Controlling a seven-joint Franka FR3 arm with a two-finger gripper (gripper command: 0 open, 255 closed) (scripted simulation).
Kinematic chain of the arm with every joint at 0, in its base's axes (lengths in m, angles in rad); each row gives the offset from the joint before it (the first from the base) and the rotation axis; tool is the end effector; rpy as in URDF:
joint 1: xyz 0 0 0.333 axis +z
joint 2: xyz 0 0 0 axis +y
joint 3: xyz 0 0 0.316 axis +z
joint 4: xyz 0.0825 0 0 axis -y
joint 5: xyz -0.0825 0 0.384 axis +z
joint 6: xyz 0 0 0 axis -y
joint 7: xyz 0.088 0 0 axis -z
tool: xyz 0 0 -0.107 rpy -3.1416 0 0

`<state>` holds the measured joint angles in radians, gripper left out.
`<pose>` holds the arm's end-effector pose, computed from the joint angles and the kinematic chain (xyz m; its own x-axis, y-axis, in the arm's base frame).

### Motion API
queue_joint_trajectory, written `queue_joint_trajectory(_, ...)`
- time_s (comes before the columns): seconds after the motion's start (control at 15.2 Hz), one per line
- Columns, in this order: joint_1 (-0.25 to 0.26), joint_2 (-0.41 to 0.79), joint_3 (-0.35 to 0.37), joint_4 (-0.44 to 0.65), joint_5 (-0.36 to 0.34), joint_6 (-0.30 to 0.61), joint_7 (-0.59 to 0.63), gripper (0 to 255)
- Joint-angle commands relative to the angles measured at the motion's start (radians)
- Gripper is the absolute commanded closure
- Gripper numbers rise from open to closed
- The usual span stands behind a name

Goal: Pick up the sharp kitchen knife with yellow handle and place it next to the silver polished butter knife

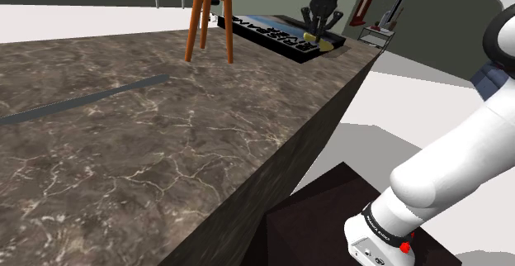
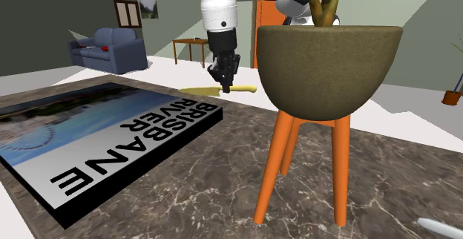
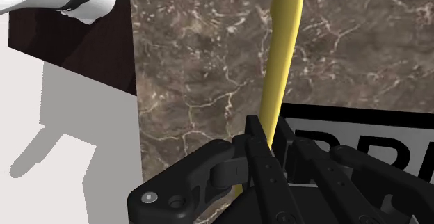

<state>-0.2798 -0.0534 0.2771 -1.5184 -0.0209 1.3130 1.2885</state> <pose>0.5101 0.0005 0.6554 0.2702 -0.9628 -0.0087 -0.9505 -0.2682 0.1571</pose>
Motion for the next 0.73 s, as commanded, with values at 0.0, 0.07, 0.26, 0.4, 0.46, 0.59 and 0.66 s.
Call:
queue_joint_trajectory(0.0,0.0,0.009,0.001,0.04,-0.002,-0.031,0.0,255)
queue_joint_trajectory(0.07,0.001,0.016,0.002,0.062,-0.004,-0.047,0.001,255)
queue_joint_trajectory(0.26,0.003,0.032,0.004,0.111,-0.008,-0.081,0.004,255)
queue_joint_trajectory(0.4,0.02,-0.006,0.022,0.065,0.01,-0.072,0.043,255)
queue_joint_trajectory(0.46,0.029,-0.024,0.032,0.045,0.019,-0.069,0.063,255)
queue_joint_trajectory(0.59,0.047,-0.055,0.052,0.008,0.037,-0.063,0.104,255)
queue_joint_trajectory(0.66,0.057,-0.07,0.063,-0.008,0.046,-0.06,0.125,255)
